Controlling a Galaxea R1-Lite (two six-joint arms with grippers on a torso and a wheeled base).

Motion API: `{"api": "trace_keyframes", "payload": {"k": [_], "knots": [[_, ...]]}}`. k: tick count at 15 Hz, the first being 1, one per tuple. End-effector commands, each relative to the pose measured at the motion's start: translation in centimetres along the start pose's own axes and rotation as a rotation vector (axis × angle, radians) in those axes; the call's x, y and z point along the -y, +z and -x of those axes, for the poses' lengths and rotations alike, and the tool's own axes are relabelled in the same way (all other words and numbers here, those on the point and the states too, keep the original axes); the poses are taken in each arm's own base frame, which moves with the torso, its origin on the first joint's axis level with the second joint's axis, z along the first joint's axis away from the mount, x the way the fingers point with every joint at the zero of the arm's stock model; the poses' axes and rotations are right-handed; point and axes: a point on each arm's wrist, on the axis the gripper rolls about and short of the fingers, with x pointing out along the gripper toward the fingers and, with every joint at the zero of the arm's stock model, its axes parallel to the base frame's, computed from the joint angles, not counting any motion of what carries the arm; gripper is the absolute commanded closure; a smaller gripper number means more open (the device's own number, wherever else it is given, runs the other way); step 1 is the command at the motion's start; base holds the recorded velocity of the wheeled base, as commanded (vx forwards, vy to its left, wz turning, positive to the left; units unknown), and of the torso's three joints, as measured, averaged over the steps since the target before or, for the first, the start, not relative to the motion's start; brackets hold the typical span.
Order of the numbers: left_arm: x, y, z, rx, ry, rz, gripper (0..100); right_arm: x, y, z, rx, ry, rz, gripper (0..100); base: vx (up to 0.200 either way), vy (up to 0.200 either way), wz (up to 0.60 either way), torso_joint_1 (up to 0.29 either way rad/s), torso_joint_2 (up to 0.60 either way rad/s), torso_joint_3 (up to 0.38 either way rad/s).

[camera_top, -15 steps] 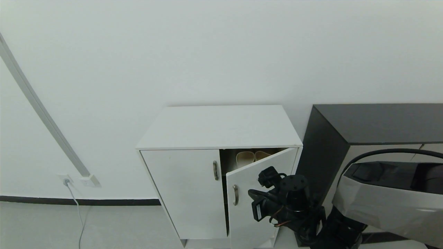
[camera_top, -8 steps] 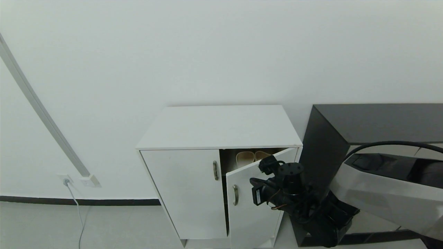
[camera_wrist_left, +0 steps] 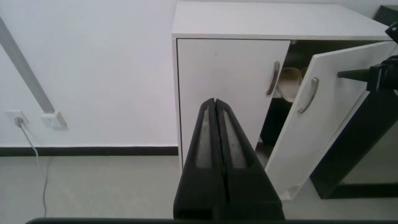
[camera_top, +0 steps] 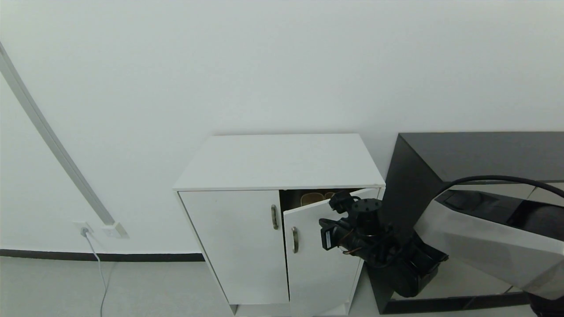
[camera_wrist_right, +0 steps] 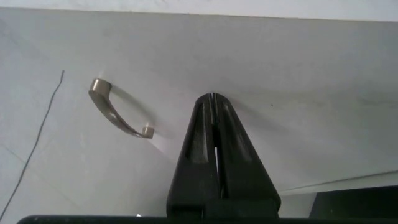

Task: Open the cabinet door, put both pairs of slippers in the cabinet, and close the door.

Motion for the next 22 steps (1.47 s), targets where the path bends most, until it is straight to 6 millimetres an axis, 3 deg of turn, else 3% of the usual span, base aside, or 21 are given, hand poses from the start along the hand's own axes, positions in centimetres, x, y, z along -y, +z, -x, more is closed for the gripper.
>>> {"api": "trace_keyframes", "payload": {"k": [1,11,22], "knots": [[0.0,0.0,0.0,-0.001,0.0,0.0,100,0.5,0.2,-0.6,0.004,-0.012,-0.003,100,0.0,0.0,0.0,0.0,0.0,0.0],[0.0,0.0,0.0,-0.001,0.0,0.0,100,2.6,1.5,-2.2,-0.01,-0.061,-0.017,100,0.0,0.0,0.0,0.0,0.0,0.0],[0.0,0.0,0.0,-0.001,0.0,0.0,100,3.6,2.2,-2.5,0.01,-0.081,-0.025,100,0.0,0.0,0.0,0.0,0.0,0.0]]}}
